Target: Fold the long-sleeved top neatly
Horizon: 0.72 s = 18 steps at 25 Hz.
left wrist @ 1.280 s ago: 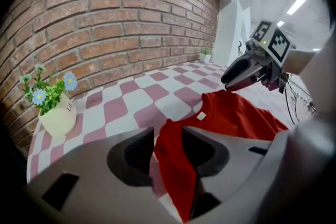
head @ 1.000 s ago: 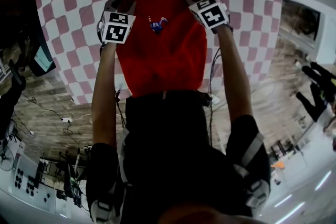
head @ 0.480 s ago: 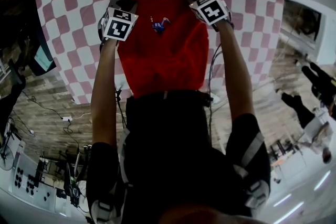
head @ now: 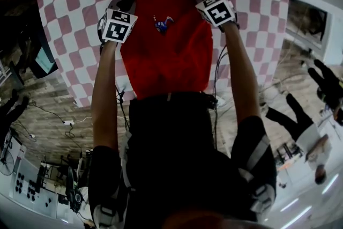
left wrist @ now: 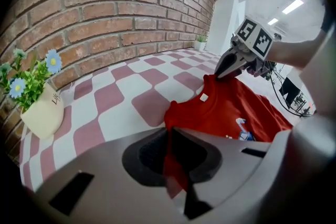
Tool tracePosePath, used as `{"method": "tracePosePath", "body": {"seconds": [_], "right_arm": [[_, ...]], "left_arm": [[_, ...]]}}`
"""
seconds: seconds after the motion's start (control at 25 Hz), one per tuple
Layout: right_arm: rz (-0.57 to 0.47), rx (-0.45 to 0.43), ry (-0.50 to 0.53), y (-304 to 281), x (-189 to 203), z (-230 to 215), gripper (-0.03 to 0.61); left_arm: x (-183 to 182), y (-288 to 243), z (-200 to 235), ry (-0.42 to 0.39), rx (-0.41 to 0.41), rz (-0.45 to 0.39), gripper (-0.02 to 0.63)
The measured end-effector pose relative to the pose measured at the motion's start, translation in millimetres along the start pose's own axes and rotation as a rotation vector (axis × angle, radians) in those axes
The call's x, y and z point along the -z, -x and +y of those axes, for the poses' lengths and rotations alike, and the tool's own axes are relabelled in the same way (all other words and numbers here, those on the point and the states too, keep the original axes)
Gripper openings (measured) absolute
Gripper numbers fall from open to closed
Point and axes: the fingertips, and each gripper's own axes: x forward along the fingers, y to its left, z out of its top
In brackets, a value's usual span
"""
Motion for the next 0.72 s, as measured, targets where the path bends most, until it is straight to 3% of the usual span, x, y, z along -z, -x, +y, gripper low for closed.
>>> {"method": "tracePosePath", "body": {"seconds": [0.28, 0.72], "right_arm": [[-0.055, 0.042, -0.006, 8, -18, -12, 0.034], [-0.167, 0.138, 0.004, 38, -65, -39, 0.033]], "left_arm": [[-17, 5, 14, 0.001, -0.045, -0.064, 0.028], [-73, 28, 48, -0.058, -0.134, -0.177, 0.028]]}}
